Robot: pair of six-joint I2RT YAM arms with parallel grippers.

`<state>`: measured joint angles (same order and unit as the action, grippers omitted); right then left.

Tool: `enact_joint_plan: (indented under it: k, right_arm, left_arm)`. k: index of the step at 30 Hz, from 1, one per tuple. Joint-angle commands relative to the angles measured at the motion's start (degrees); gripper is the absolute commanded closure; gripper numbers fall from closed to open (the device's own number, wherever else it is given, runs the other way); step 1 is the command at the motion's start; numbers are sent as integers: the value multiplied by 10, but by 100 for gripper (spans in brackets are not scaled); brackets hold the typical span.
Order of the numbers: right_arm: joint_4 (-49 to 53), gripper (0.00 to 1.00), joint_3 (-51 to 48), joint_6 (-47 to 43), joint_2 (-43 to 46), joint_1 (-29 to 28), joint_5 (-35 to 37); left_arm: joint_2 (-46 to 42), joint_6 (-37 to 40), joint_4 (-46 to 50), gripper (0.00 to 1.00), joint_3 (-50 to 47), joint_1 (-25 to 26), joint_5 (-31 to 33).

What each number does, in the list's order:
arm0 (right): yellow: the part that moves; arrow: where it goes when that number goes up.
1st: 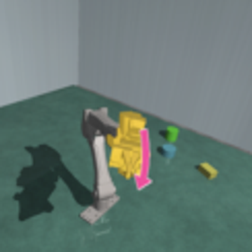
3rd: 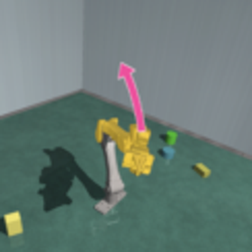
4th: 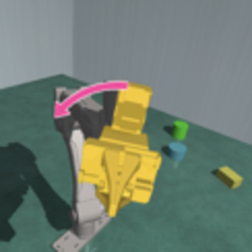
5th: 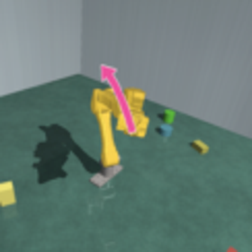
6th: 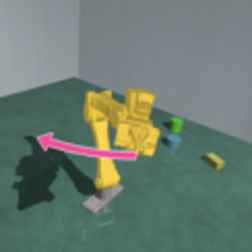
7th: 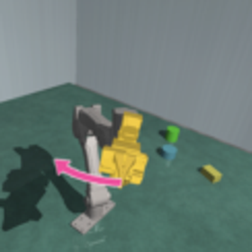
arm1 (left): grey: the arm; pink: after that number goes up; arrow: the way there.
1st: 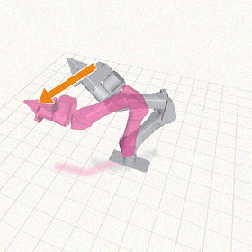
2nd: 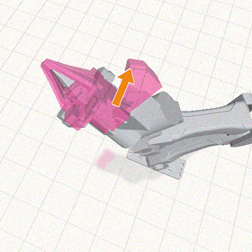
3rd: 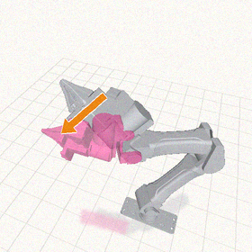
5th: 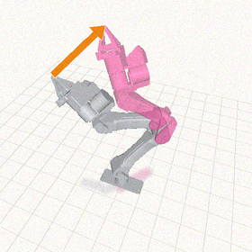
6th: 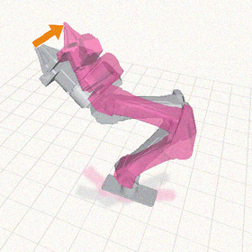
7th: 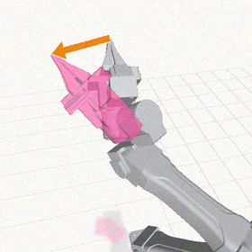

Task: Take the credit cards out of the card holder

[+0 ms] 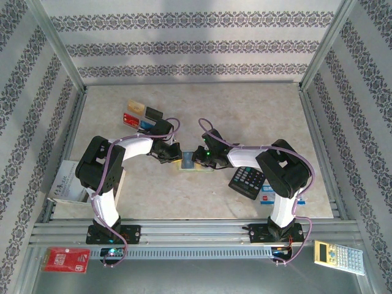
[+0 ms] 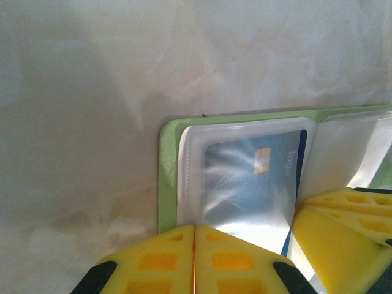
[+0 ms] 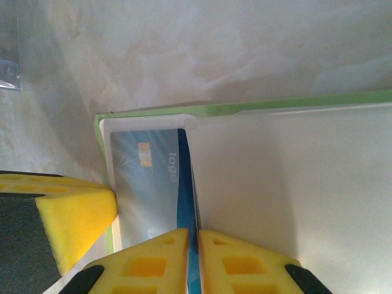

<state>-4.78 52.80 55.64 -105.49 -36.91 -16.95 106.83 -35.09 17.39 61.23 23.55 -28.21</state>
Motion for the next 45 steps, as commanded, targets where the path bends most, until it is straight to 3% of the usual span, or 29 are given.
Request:
enact_joint_plan:
  k: [1, 11, 20, 32, 36, 45]
  right_arm:
    - [79, 83, 1, 0, -21, -1, 50]
    - [115, 80, 9, -7, -27, -17, 83]
    - [90, 81, 20, -7, -57, -23, 28]
    - [33, 94, -5, -16, -6, -16, 16]
    - [31, 100, -16, -17, 19, -11, 28]
    - [33, 100, -40, -16, 63, 2, 43]
  left_arm:
    - [33, 9, 31, 93, -29, 1, 61]
    - [35, 7, 29, 93, -28, 1, 62]
    - [51, 8, 21, 93, -32, 2, 39]
    - [51, 6, 20, 93, -35, 2, 49]
    - [27, -7, 17, 88, -42, 2, 60]
    - [3, -15, 21, 86, -32, 2, 62]
